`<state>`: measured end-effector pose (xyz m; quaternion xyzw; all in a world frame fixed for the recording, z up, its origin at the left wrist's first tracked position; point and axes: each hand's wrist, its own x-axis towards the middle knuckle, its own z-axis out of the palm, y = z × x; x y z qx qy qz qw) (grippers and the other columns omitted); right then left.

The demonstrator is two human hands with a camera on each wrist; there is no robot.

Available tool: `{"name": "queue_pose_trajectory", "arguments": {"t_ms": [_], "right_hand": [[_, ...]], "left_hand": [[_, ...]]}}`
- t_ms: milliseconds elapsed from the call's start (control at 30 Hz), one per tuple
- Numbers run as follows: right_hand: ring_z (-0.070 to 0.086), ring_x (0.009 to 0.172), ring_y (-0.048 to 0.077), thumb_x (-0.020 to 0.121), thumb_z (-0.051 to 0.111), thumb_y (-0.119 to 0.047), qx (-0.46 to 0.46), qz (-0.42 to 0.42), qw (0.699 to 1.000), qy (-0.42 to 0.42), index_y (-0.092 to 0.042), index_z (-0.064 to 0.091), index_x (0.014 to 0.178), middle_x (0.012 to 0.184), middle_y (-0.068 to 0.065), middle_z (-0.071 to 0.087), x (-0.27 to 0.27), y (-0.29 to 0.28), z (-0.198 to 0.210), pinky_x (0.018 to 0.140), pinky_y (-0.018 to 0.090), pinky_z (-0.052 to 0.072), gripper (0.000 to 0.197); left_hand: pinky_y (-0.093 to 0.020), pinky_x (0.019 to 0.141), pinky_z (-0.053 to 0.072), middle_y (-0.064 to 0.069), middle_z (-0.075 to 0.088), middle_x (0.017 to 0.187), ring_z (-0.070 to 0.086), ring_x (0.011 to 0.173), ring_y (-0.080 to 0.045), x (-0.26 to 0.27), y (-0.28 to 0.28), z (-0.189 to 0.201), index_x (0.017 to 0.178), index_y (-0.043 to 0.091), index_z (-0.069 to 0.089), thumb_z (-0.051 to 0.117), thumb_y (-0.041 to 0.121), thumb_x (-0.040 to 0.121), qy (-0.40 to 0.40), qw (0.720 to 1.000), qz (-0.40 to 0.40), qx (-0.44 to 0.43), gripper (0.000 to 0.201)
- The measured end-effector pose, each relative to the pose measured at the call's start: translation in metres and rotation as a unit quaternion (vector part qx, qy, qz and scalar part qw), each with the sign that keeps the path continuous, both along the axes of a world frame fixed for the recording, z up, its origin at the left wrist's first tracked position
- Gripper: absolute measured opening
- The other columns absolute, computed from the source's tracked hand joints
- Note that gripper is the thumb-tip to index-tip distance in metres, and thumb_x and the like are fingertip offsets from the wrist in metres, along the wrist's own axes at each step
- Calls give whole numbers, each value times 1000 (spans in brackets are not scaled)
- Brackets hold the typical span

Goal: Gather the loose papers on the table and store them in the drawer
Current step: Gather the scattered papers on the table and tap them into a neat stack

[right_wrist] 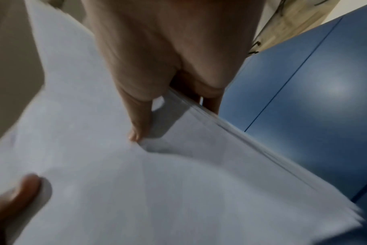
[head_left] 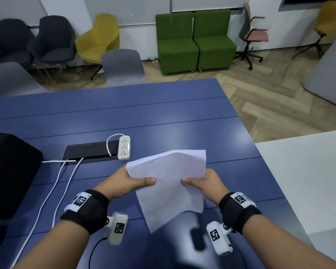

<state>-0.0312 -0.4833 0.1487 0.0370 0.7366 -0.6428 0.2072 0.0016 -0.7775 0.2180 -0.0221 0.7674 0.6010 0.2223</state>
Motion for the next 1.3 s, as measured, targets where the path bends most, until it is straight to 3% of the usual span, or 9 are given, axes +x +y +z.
{"name": "queue_pose_trajectory", "arguments": {"t_ms": [167,233,333,433,600,867,1000,1100,1300], "right_hand": [[76,112,29,86,84,-8,-76,45,994,-58,-3,77,116,116,8,81,10,14,4,98,39,62,31],[73,117,31,86,83,-6,-76,66,992,-82,-3,74,120,121,10,79,18,21,-4,104,44,58,35],[72,120,32,80,90,-16,-54,119,984,-124,-9,75,123,124,10,78,31,39,-16,106,48,56,46],[71,120,35,71,96,-29,-151,65,971,-174,-8,69,133,131,15,74,42,54,-20,100,47,57,70],[72,119,30,98,61,-17,-350,-42,917,-186,-8,61,140,139,16,69,40,33,30,93,43,63,43],[70,124,32,100,63,-3,-218,0,973,-79,-8,65,137,135,12,72,21,28,76,104,46,57,37],[72,119,31,98,65,-2,-159,33,985,-50,-9,69,130,129,11,75,24,38,76,97,38,61,33],[77,109,25,97,70,-6,-79,63,995,-11,-12,77,118,118,8,80,30,32,69,91,34,61,23],[72,110,2,99,70,-4,15,81,974,212,-25,80,116,117,-13,80,44,1,39,98,21,54,28]], "left_hand": [[-56,98,57,-19,78,109,75,95,-28,-2,4,19,115,28,76,81,48,90,80,991,-4,-108,33],[-49,94,59,-13,81,107,77,97,-28,-2,1,28,116,26,78,81,39,94,93,991,8,-99,26],[-24,85,60,1,82,116,78,109,-20,2,-11,44,125,22,76,79,12,95,107,991,84,-5,31],[-35,92,61,-4,78,128,75,118,-23,3,-24,48,137,19,68,74,6,96,117,970,182,106,44],[-39,97,62,-1,74,137,72,125,-21,18,-19,28,143,23,63,68,14,97,74,924,293,233,46],[-41,96,62,-12,73,137,74,120,-25,44,-46,-10,135,14,72,58,37,98,-61,891,320,315,45],[-32,89,64,-12,73,138,73,119,-24,50,-70,-32,134,13,71,81,57,84,-25,962,208,174,67],[-32,97,59,-2,77,130,72,124,-23,50,-60,-48,136,15,64,93,39,78,-10,980,186,70,70],[-16,91,58,-4,71,129,71,114,-13,53,-25,-68,143,5,43,86,50,78,146,904,399,46,90]]}}
